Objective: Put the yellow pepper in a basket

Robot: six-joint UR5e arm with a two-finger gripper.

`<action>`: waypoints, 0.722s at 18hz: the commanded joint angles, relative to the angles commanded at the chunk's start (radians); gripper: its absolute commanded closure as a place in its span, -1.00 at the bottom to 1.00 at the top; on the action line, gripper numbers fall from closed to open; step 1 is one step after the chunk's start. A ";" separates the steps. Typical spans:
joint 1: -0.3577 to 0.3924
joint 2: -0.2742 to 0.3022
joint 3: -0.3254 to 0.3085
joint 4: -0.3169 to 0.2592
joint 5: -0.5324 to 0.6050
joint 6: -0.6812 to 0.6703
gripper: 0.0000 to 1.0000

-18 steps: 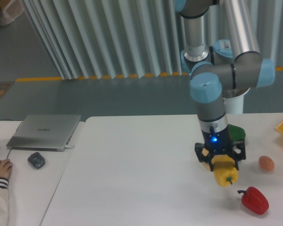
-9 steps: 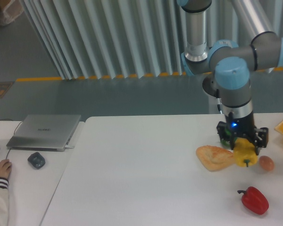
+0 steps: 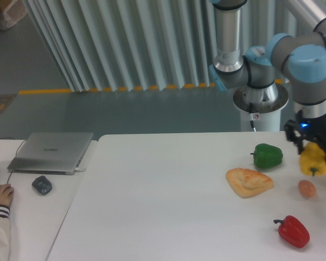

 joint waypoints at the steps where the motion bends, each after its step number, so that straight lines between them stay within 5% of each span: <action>1: 0.020 0.000 -0.003 0.000 -0.002 0.055 -0.22; 9: 0.238 -0.012 -0.031 0.012 -0.029 0.456 -0.22; 13: 0.339 -0.044 -0.032 0.051 -0.170 0.587 -0.22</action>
